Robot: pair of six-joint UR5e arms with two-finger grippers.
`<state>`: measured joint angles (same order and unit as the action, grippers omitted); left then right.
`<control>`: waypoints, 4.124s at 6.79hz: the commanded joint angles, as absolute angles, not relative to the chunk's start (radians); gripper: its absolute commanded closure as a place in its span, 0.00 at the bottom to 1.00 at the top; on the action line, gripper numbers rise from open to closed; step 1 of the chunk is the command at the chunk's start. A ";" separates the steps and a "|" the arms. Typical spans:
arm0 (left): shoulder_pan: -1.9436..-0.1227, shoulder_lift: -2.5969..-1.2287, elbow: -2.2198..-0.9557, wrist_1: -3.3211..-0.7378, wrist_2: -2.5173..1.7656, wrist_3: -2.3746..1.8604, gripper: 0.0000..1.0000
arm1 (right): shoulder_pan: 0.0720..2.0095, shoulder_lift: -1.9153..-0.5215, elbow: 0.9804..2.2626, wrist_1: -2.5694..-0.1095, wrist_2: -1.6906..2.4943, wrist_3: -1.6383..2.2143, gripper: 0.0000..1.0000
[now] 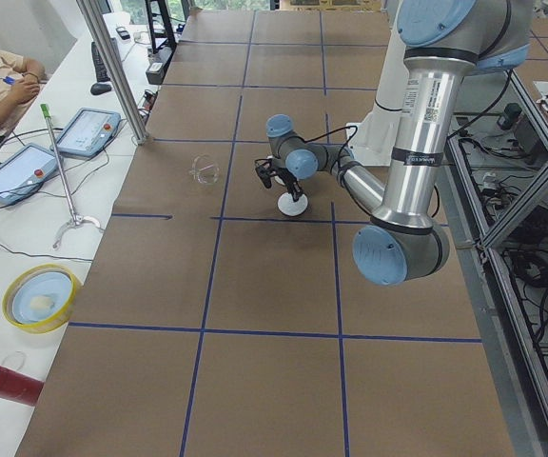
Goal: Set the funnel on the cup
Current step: 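Lift the lid off the mug and lower it beside the mug, nearer the robot, then open the left gripper to release the lid on the table, then move the left gripper over to the clear glass funnel, then lower the left gripper and grasp the glass funnel's rim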
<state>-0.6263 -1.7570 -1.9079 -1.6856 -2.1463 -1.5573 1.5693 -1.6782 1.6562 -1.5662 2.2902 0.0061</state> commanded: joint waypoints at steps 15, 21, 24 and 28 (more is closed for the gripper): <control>-0.844 -2.150 -1.321 -2.444 -1.669 -2.347 0.00 | 1.569 -1.678 1.657 -1.566 2.290 0.006 0.00; -0.788 -2.194 -1.232 -2.516 -1.612 -2.382 0.05 | 1.569 -1.677 1.657 -1.566 2.290 0.006 0.00; -0.787 -2.203 -1.230 -2.516 -1.612 -2.382 0.58 | 1.569 -1.678 1.655 -1.566 2.290 0.006 0.00; -0.781 -2.203 -1.230 -2.516 -1.612 -2.379 1.00 | 1.569 -1.678 1.657 -1.566 2.290 0.006 0.00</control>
